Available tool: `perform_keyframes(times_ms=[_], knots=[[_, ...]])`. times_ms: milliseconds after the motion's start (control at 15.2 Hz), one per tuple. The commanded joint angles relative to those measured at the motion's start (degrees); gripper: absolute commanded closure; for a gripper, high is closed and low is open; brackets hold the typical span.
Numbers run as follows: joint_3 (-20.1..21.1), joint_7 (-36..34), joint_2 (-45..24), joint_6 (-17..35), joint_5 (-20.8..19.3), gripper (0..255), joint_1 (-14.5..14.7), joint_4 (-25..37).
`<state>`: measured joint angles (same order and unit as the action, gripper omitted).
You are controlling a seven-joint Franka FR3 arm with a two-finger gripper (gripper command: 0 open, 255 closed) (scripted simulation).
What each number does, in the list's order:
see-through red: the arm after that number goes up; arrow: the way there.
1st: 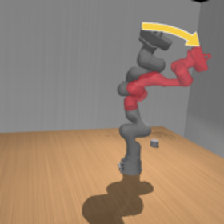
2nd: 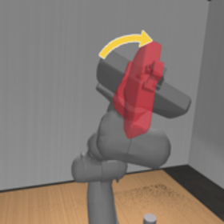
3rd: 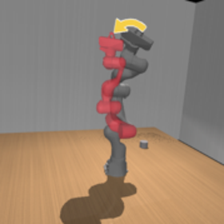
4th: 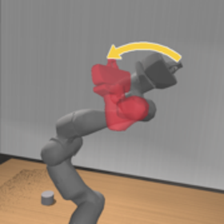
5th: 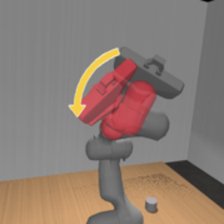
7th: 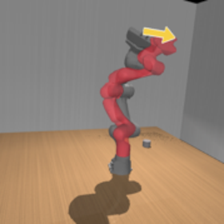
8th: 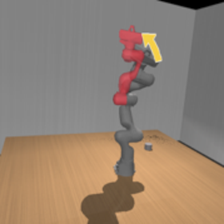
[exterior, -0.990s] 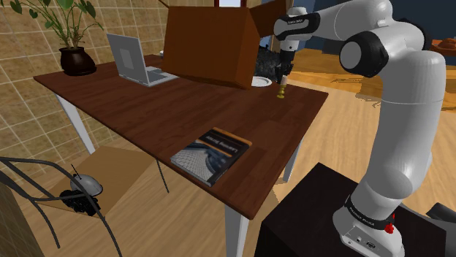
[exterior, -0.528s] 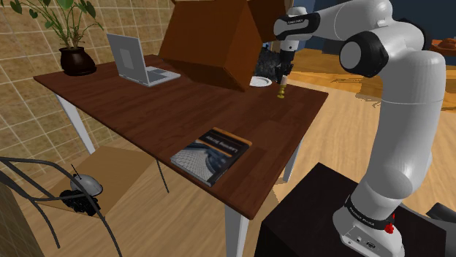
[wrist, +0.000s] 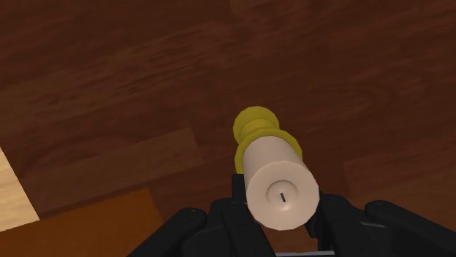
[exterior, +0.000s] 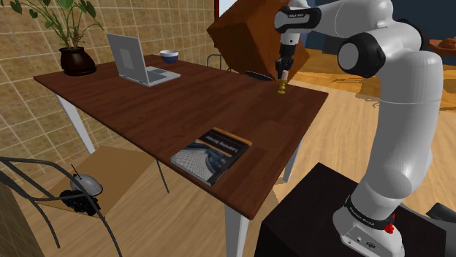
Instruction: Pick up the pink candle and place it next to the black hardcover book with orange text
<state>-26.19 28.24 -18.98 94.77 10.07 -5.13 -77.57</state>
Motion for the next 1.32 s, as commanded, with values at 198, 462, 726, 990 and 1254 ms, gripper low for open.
perform_keyframes(times_ms=[198, 462, 726, 990, 1254], knots=[[-0.05, -0.15, -0.83, -4.20, 0.33, 255, -0.64, 4.97], [-0.08, -0.18, -2.07, -7.98, 0.88, 255, -1.48, 9.93], [0.08, -2.33, 2.35, -7.97, -1.04, 255, 1.20, 5.94], [1.34, -7.44, 11.36, -5.87, -5.12, 255, 6.21, -4.10], [3.76, -13.12, 19.11, -5.15, -8.40, 255, 9.76, -11.69]])
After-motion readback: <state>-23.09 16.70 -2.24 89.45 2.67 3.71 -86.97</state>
